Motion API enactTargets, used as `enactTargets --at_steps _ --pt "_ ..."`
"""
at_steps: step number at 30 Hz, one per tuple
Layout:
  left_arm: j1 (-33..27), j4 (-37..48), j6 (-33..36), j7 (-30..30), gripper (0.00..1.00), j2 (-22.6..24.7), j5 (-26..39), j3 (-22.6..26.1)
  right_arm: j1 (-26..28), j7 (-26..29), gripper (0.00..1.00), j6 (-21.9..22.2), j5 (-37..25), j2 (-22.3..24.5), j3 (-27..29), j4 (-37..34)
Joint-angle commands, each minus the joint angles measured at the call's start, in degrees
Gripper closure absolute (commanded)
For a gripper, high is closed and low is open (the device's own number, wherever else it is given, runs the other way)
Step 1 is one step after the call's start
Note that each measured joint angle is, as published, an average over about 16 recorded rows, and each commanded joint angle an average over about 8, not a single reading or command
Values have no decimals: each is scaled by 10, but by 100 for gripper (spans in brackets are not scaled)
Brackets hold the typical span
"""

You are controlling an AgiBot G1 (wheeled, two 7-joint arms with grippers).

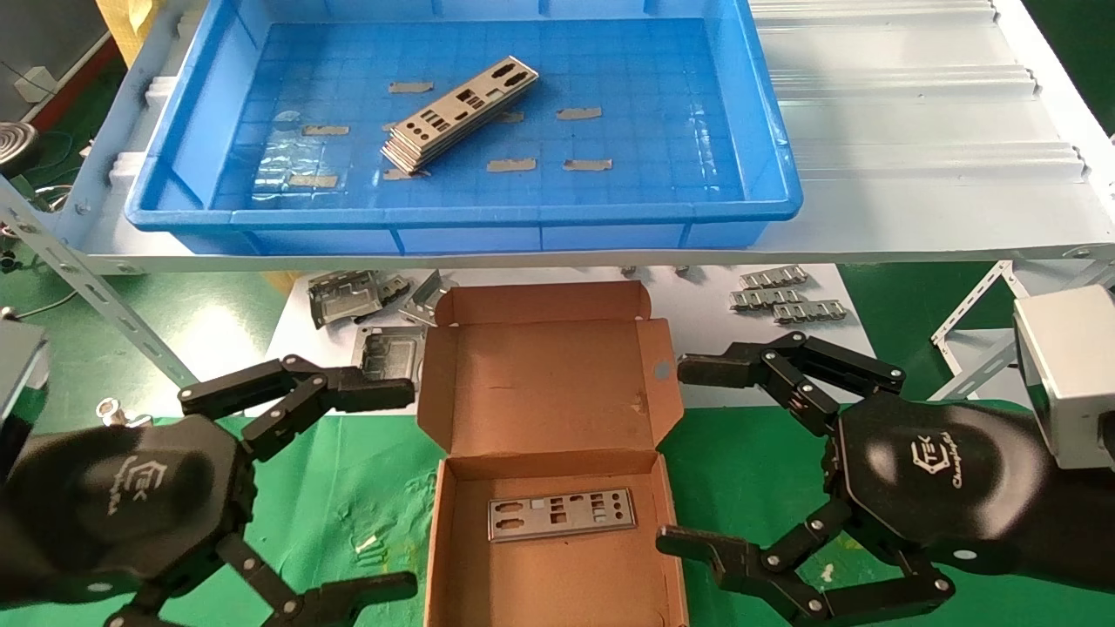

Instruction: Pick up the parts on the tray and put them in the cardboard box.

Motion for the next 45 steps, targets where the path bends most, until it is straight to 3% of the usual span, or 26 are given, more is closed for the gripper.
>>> enactTargets --at_steps 1,45 --pt "7 -18 -2 -8 0 -9 -5 -9 0 0 0 0 0 0 0 0" --pt "4 -8 -1 -5 0 -5 -2 -4 0 0 0 0 0 0 0 0"
